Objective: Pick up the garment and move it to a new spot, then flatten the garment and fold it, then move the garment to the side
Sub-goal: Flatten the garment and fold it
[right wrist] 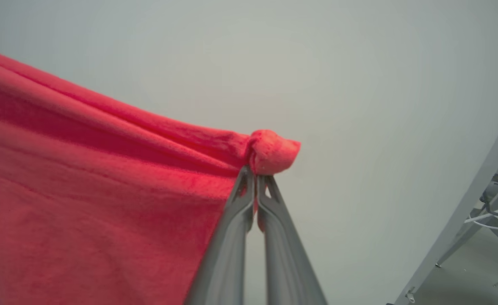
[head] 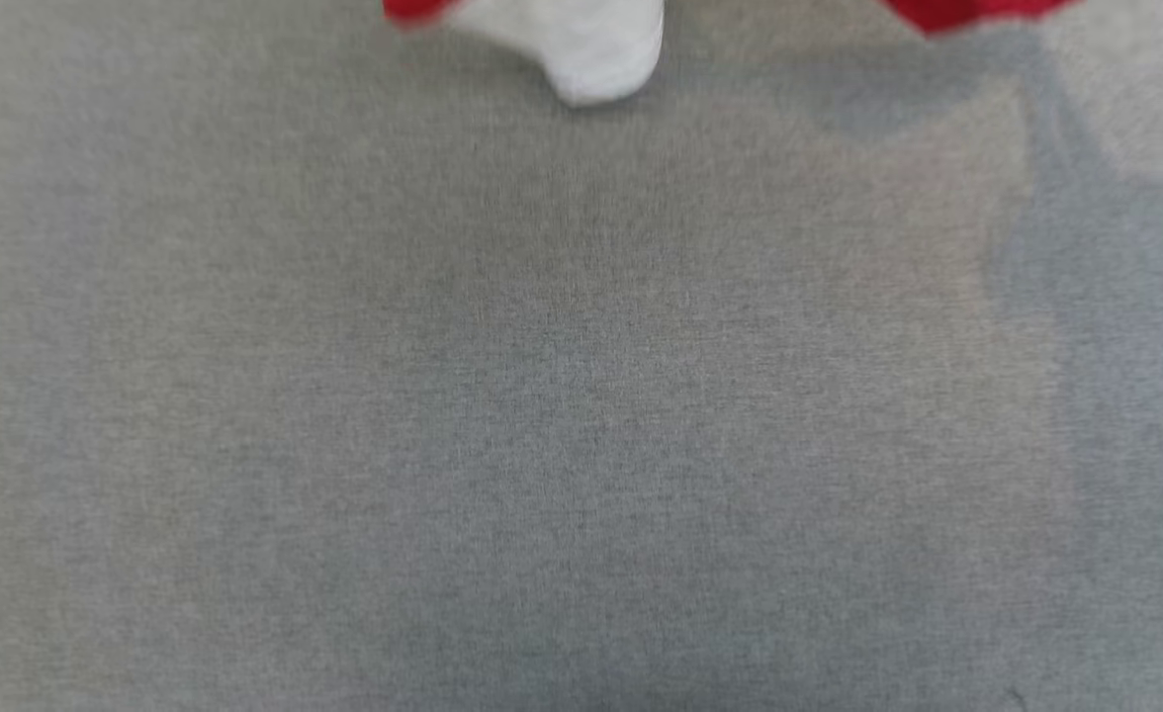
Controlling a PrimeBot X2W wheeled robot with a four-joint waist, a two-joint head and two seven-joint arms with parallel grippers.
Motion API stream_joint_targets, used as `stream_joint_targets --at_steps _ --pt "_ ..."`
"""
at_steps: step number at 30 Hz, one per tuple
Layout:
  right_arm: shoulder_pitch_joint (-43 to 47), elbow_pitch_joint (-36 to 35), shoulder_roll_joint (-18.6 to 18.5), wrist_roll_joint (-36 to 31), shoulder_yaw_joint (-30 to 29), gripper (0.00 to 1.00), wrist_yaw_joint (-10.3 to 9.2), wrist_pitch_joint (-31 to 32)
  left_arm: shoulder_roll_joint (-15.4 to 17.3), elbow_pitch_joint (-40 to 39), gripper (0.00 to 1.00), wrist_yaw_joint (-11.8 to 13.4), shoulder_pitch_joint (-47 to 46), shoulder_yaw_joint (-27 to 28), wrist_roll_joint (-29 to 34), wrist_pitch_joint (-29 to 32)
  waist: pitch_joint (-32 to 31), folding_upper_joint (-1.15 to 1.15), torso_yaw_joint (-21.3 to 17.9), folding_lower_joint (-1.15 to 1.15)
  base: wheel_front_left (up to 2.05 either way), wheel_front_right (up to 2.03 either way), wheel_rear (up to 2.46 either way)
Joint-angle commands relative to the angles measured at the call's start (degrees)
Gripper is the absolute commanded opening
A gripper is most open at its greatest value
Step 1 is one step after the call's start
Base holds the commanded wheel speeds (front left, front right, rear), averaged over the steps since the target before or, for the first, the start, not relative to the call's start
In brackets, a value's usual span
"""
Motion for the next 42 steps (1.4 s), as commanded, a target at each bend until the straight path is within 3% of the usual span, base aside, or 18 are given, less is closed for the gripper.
stream_joint_targets --at_steps 1,9,17,18,26,28,37,42 --pt "-3.4 3.0 -0.3 -1.6 0.4 0.00 -0.54 -1.3 -0.1 3.5 0.00 0.1 -4.9 0.2 1.6 -1.0 7.3 0.00 0.2 -0.02 0.00 0.00 0.00" --pt "-20.4 18.8 3.1 -7.1 4.4 0.00 -0.54 -10.1 -6.2 20.1 0.00 -0.5 -22.5 -2.9 7.0 -9.4 12.6 0.00 0.7 -0.02 0.00 0.00 0.00" --pt "-26.1 34.2 8.0 -10.7 8.1 0.00 -0.54 -22.0 -11.3 33.8 0.00 0.2 -26.3 -3.5 8.4 -23.5 13.5 0.00 1.7 -0.02 0.00 0.00 0.00" --pt "-23.1 38.5 7.9 -10.3 11.7 0.00 -0.54 -25.4 -13.9 36.1 0.00 -0.8 -20.5 -4.7 7.4 -25.9 12.6 0.00 2.7 -0.02 0.00 0.00 0.00" --pt "-14.0 40.7 6.6 -7.5 16.8 0.00 -0.54 -29.4 -17.8 33.6 0.00 -1.6 -4.4 -5.0 5.1 -26.7 8.4 0.00 4.1 -0.02 0.00 0.00 0.00" --pt "-7.5 39.5 5.7 -5.6 19.3 0.00 -0.54 -30.1 -19.2 30.4 0.00 -1.9 5.4 -4.9 4.4 -26.7 4.8 0.00 4.8 -0.02 0.00 0.00 0.00" --pt "11.3 31.3 5.5 -1.8 22.2 0.00 -0.54 -30.2 -20.1 27.4 0.00 -2.5 26.5 -8.7 1.7 -26.4 -5.0 0.00 4.9 -0.02 0.00 0.00 0.00" --pt "20.9 28.9 5.7 1.2 25.3 0.00 -0.54 -30.2 -19.2 24.7 0.00 -1.4 37.5 -9.2 -0.7 -24.4 -9.5 0.00 4.8 -0.02 0.00 0.00 0.00"
